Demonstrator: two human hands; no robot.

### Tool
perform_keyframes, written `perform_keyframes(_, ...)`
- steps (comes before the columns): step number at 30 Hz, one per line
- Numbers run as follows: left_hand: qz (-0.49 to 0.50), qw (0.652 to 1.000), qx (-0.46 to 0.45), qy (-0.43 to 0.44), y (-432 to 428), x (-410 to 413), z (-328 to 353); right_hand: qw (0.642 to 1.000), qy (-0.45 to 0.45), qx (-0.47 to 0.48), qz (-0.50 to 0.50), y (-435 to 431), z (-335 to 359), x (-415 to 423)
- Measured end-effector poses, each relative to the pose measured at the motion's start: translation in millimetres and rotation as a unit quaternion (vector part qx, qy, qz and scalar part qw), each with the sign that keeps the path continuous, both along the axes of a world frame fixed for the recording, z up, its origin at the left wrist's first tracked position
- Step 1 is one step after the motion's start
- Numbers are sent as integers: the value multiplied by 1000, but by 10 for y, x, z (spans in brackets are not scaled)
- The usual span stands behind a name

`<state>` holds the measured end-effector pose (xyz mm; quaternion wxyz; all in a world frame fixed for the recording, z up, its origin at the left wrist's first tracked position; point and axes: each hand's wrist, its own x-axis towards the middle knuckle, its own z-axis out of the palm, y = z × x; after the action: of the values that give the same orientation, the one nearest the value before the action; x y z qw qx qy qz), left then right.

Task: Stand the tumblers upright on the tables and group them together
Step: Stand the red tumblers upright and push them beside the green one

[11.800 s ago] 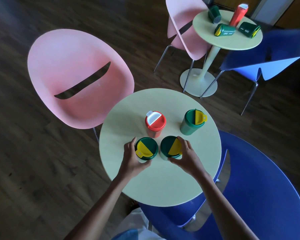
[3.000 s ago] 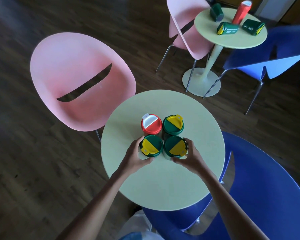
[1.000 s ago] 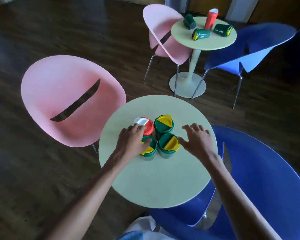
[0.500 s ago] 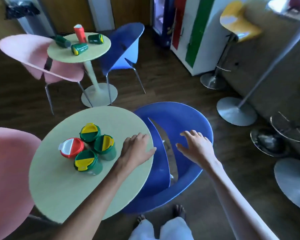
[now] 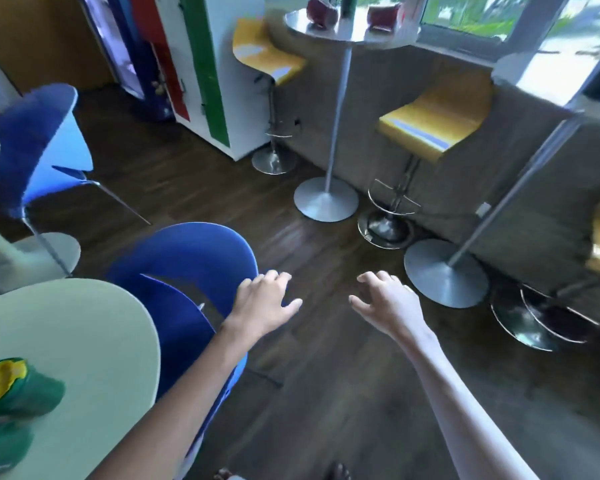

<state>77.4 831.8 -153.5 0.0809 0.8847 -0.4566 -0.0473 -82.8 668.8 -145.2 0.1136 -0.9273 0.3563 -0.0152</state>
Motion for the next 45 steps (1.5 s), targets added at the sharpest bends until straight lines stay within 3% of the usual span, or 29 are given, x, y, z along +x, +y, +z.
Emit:
perform_keyframes(7, -10, 1000, 9, -4, -734, -470, 142, 1000, 3, -3, -9, -725, 77, -530)
perform_keyframes(16, -26, 1000, 9, -10, -1544, -416, 107, 1000, 11, 10, -12, -1451, 6, -449)
perform_keyframes(28, -12, 1000, -8, -21, -3091, 1033, 74, 1000, 24, -16, -9, -3059, 94, 911)
perform_keyframes(45, -35, 998, -13, -45, -5403, 2750, 116, 999, -24, -11, -28, -5244, 84, 2625)
